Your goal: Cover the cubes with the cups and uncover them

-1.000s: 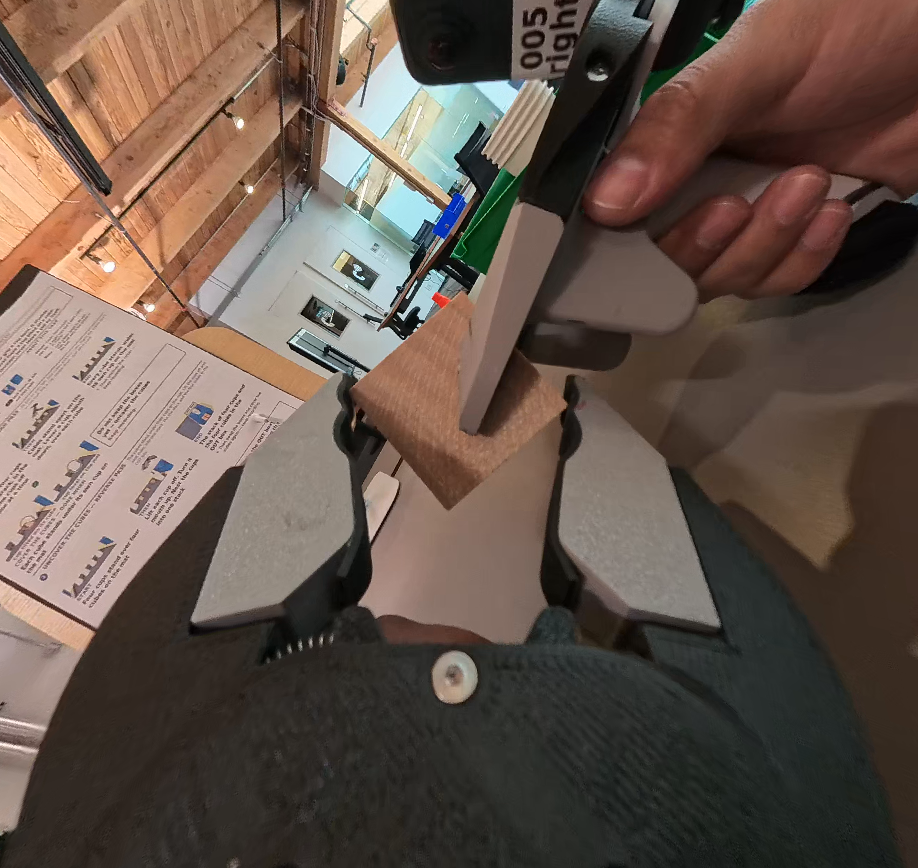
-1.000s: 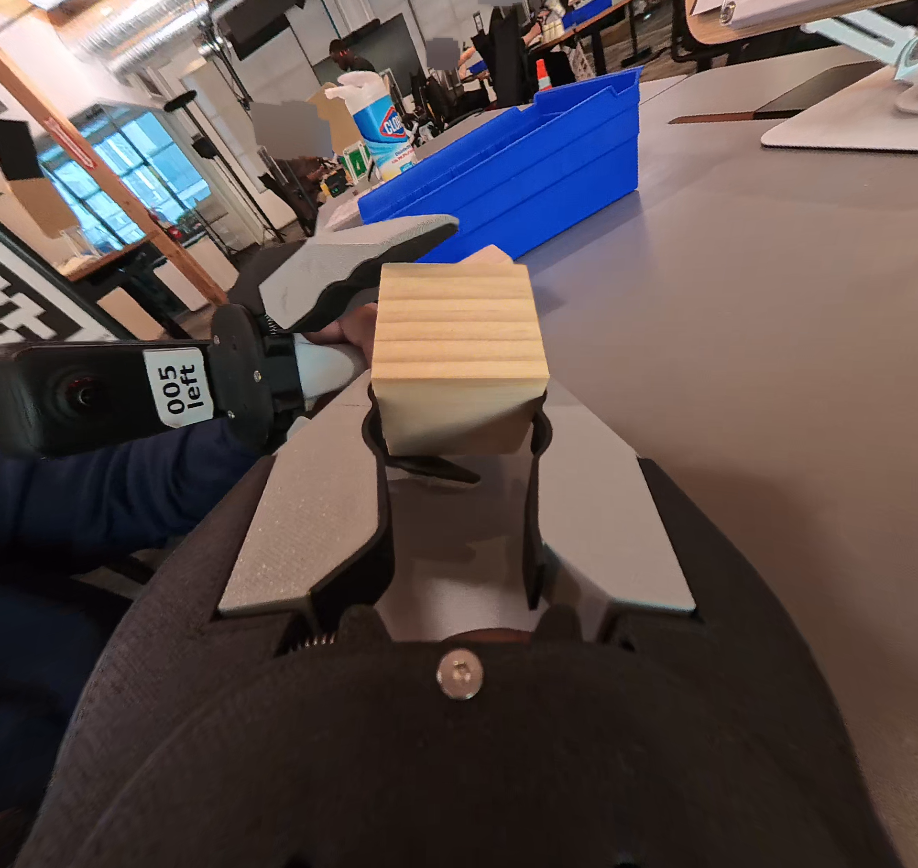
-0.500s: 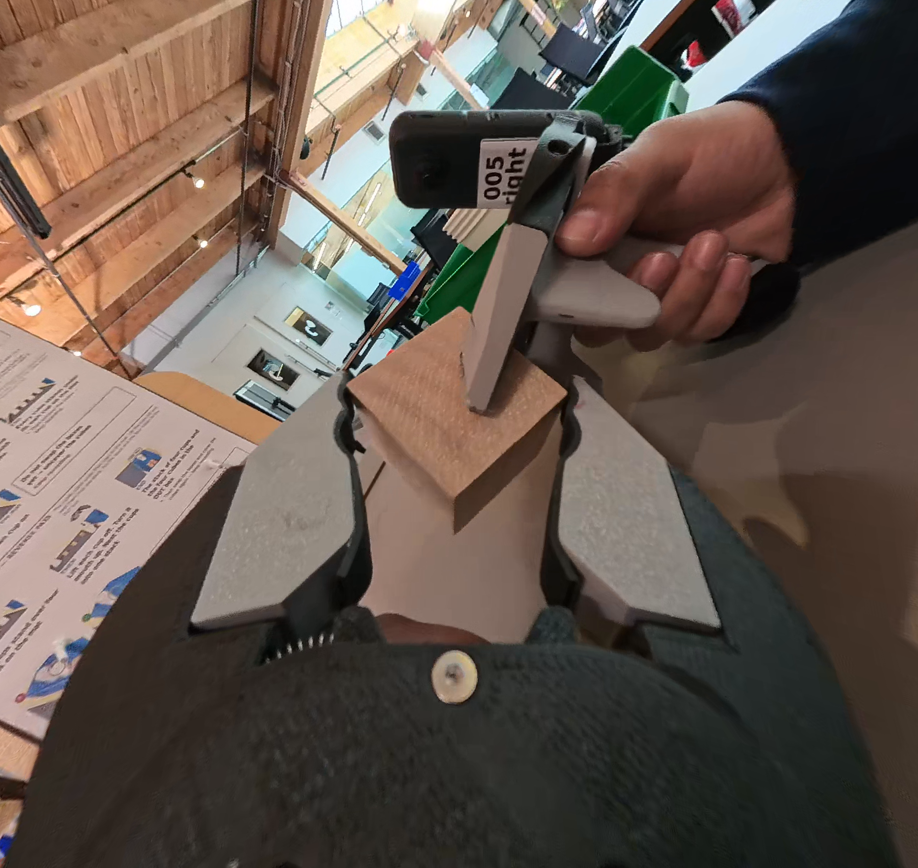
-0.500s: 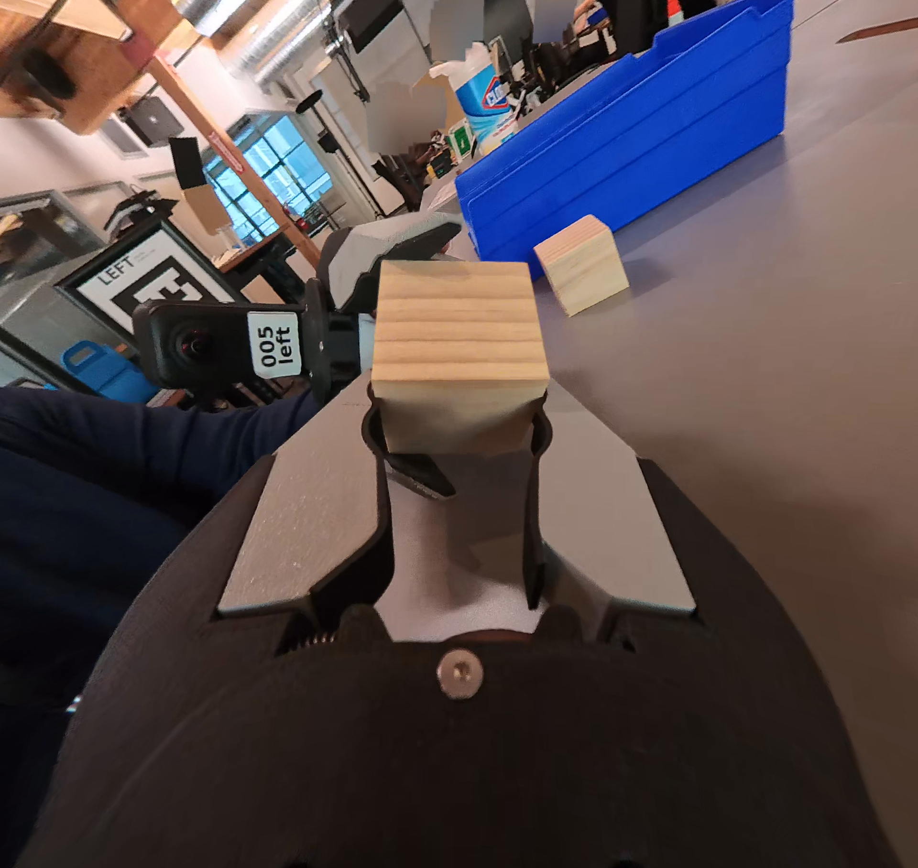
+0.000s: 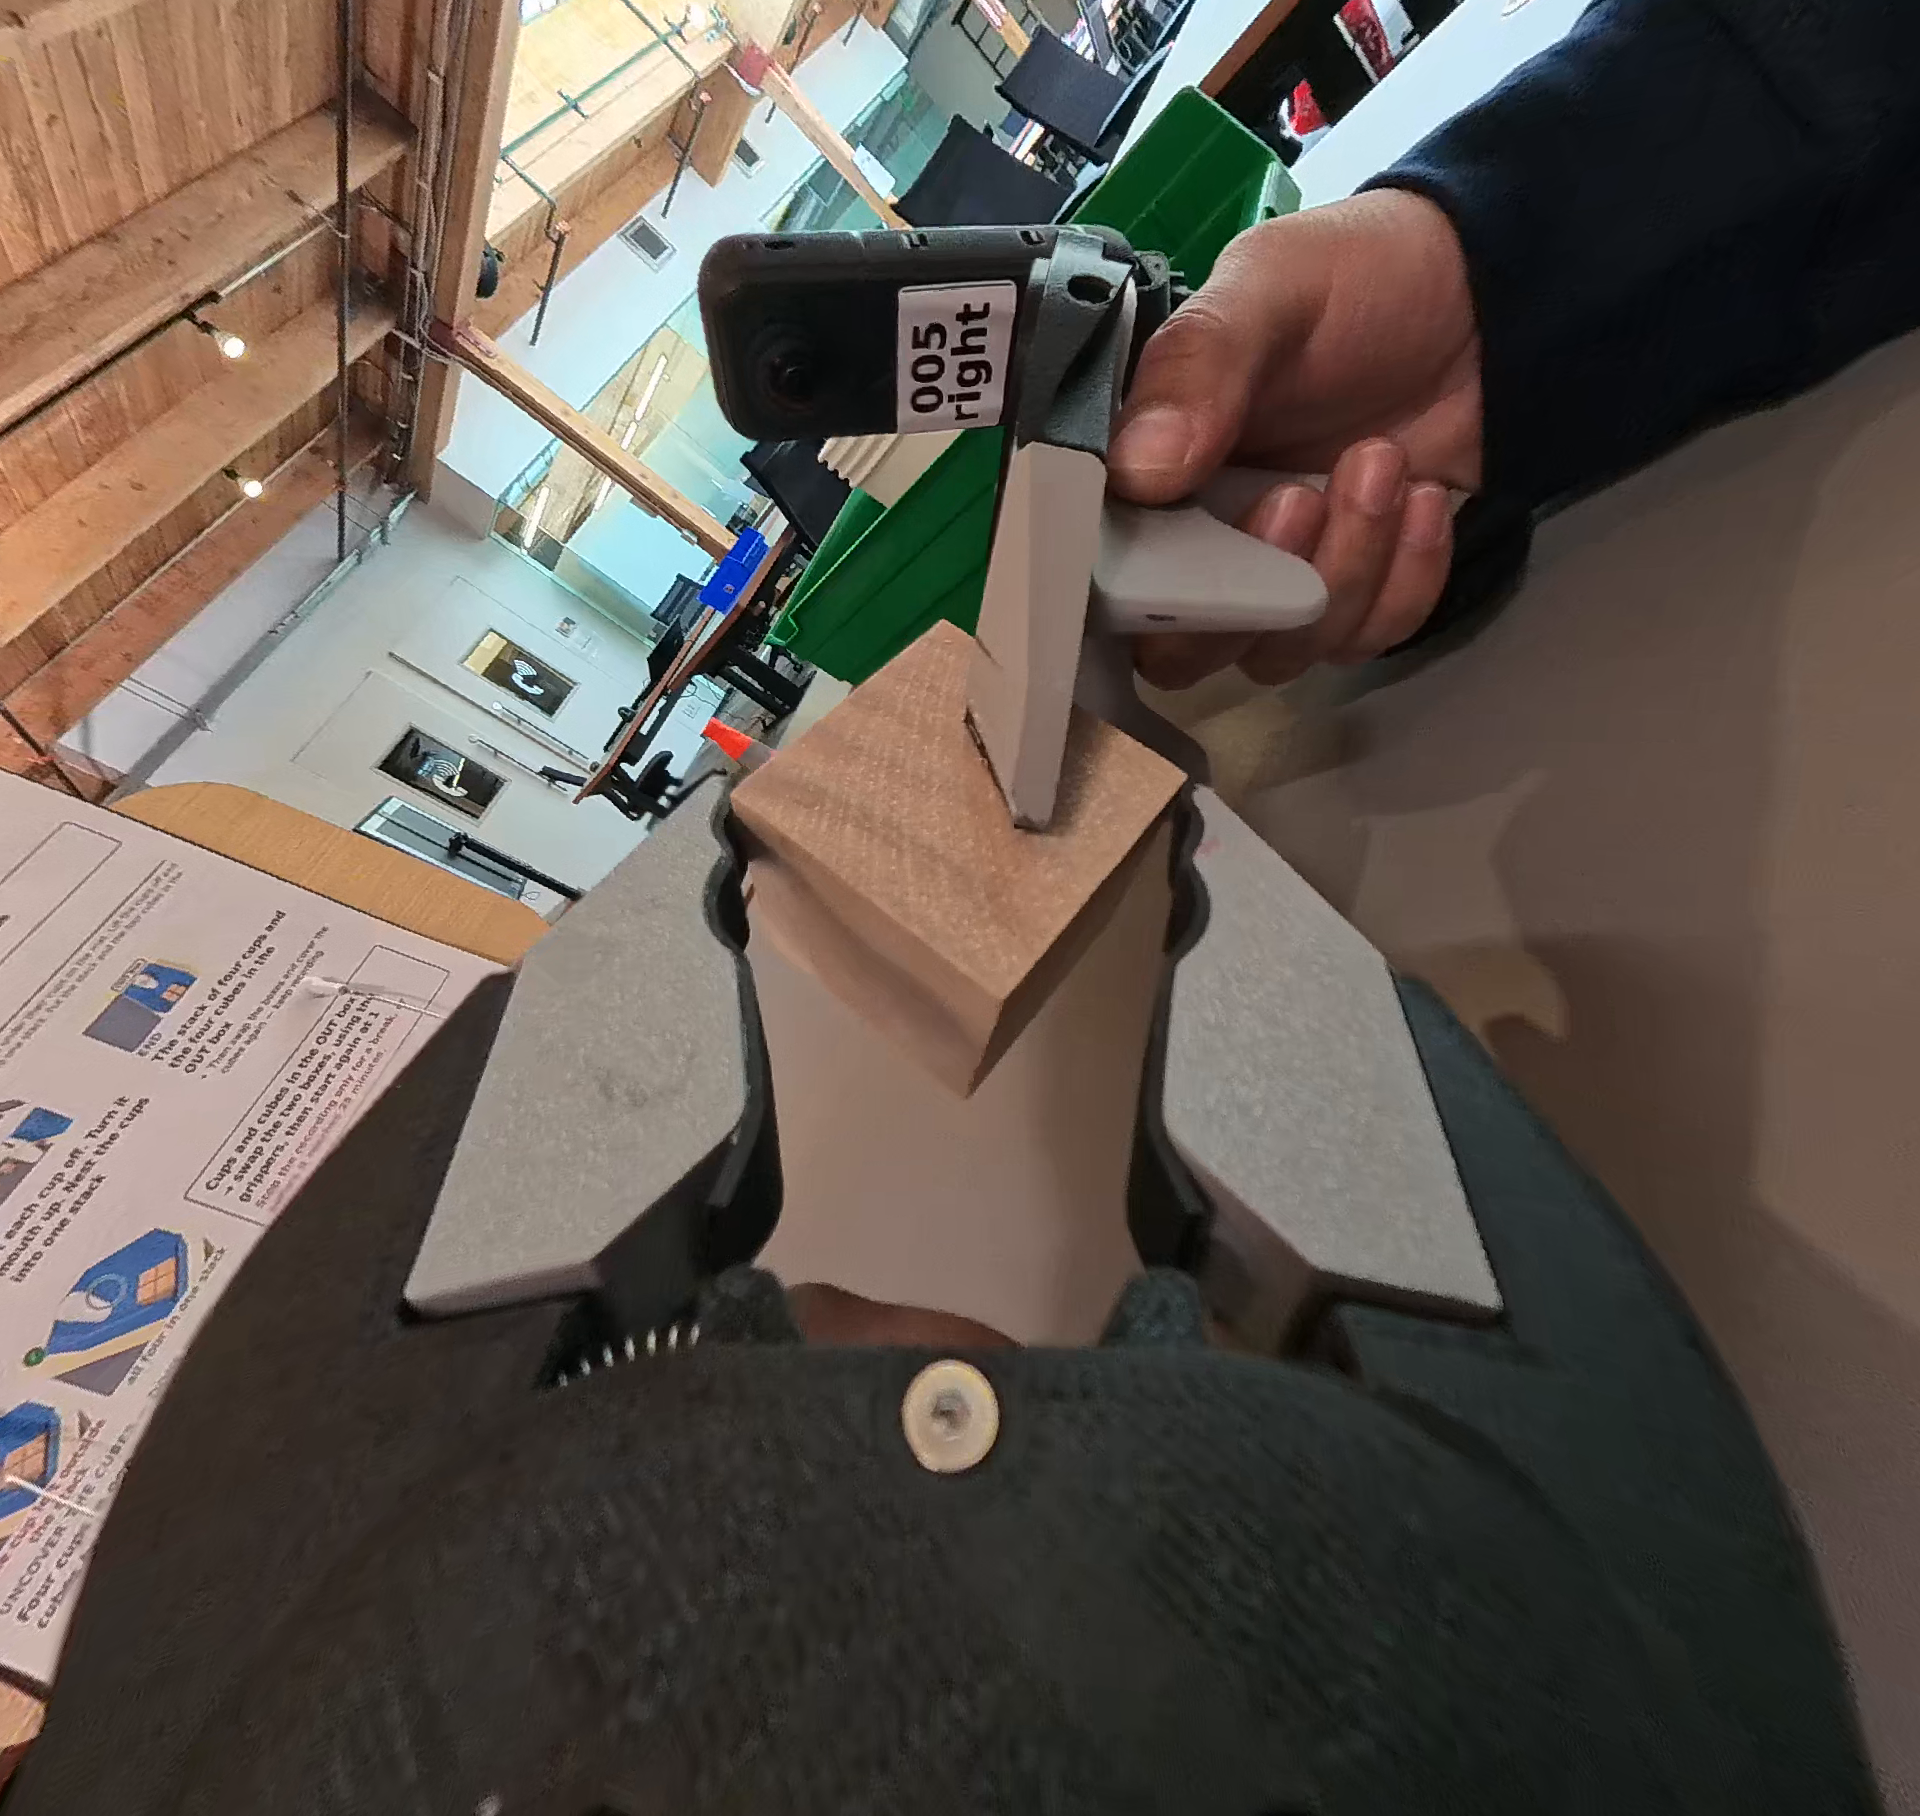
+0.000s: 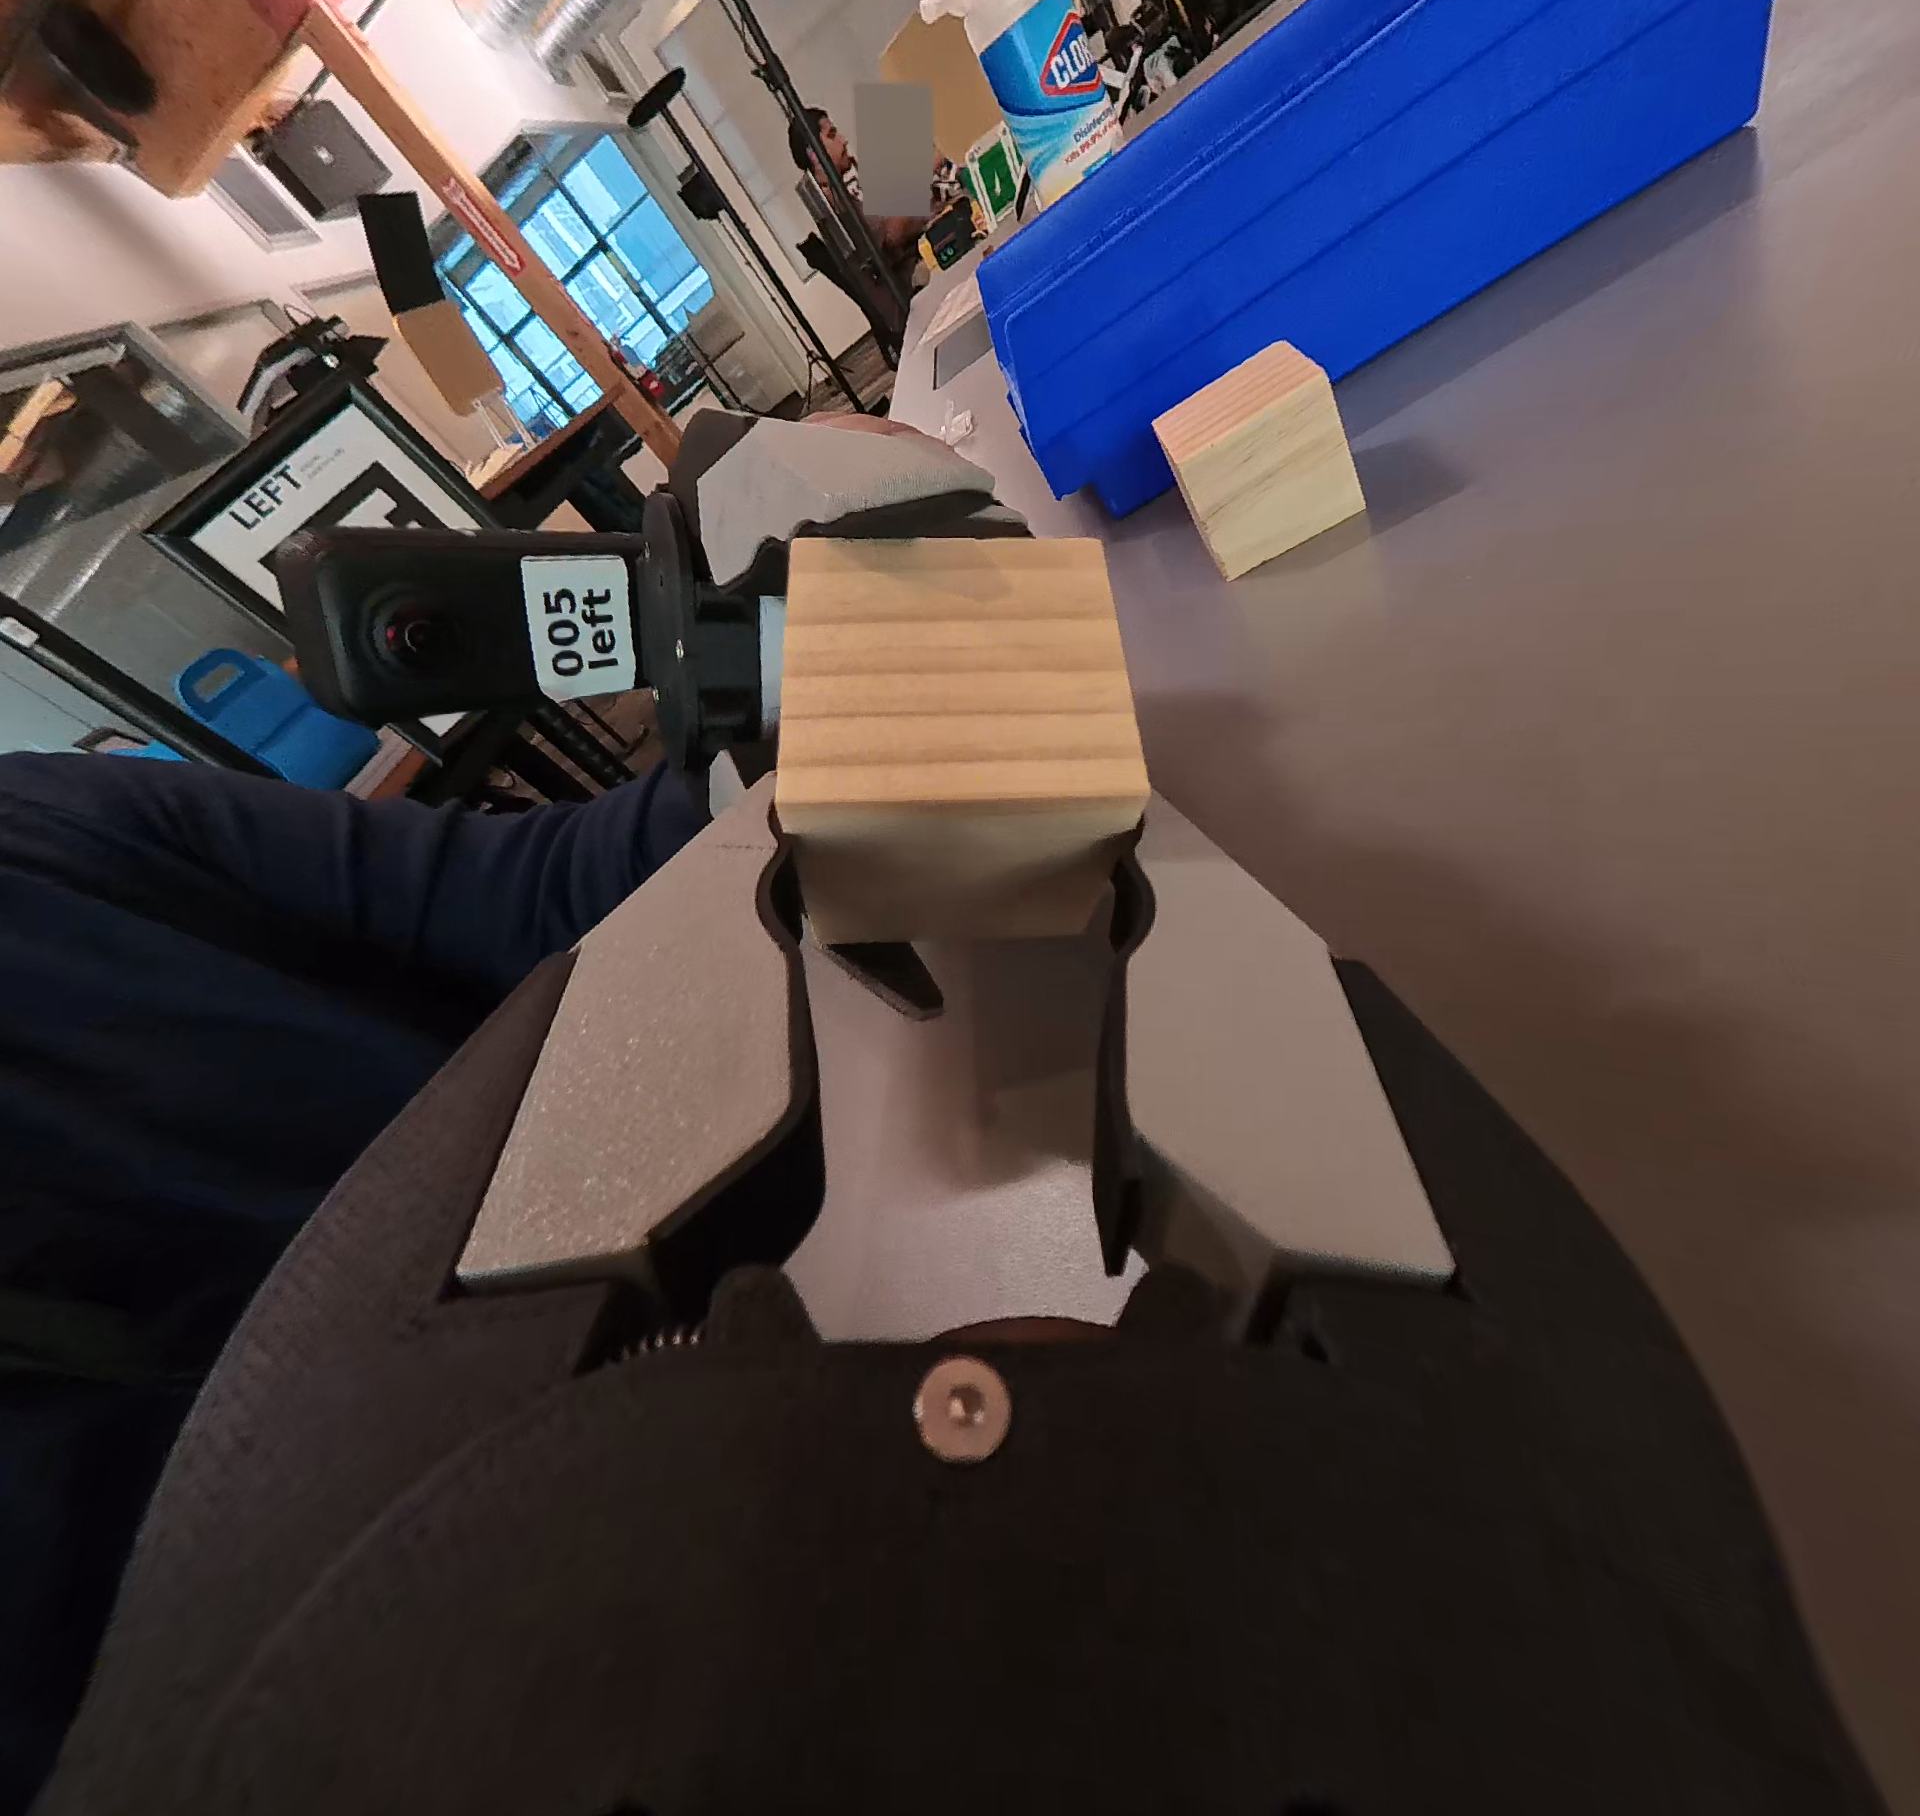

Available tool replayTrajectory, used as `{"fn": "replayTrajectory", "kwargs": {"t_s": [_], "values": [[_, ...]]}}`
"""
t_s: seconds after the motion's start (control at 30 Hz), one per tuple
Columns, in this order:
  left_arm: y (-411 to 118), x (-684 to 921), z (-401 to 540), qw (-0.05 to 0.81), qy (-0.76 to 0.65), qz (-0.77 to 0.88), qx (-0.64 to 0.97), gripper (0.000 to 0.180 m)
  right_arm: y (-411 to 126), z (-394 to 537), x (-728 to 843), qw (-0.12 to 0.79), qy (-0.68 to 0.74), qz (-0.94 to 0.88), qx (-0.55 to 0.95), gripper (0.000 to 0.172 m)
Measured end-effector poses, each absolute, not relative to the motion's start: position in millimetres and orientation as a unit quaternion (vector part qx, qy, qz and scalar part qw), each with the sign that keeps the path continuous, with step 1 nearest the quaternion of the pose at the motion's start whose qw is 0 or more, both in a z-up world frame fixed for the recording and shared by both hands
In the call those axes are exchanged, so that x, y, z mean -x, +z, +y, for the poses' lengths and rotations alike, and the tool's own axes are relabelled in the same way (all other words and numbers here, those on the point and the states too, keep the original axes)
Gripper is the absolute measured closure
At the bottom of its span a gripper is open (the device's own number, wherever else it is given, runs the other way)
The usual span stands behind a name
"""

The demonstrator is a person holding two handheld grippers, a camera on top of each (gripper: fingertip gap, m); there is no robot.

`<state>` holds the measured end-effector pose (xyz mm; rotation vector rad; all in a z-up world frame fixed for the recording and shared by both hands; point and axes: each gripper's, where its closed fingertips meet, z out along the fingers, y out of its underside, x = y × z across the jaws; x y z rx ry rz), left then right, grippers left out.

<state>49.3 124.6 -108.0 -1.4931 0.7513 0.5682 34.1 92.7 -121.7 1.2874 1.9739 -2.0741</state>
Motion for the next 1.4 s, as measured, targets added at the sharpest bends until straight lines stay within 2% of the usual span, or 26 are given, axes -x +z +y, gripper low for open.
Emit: {"fn": "replayTrajectory", "kwargs": {"t_s": [0.3, 0.47, 0.73, 1.07, 1.4], "values": [[-106, -36, 133, 0.621, 0.292, 0.309, 0.658, 0.103, -115, 104, -25, -0.035, -0.672, 0.603, -0.428, 0.115], [-104, -31, 132, 0.624, 0.306, 0.303, 0.652, 0.121, -100, 116, -24, -0.033, -0.706, 0.563, -0.428, 0.115], [-105, -31, 131, 0.623, 0.298, 0.301, 0.658, 0.121, -100, 115, -24, -0.015, -0.714, 0.551, -0.432, 0.115], [-121, -17, 137, 0.578, 0.331, 0.3, 0.683, 0.121, -121, 121, -10, -0.159, -0.619, 0.621, -0.453, 0.11], [-112, -24, 135, 0.615, 0.308, 0.289, 0.666, 0.121, -112, 117, -13, -0.137, -0.642, 0.613, -0.44, 0.111]]}}
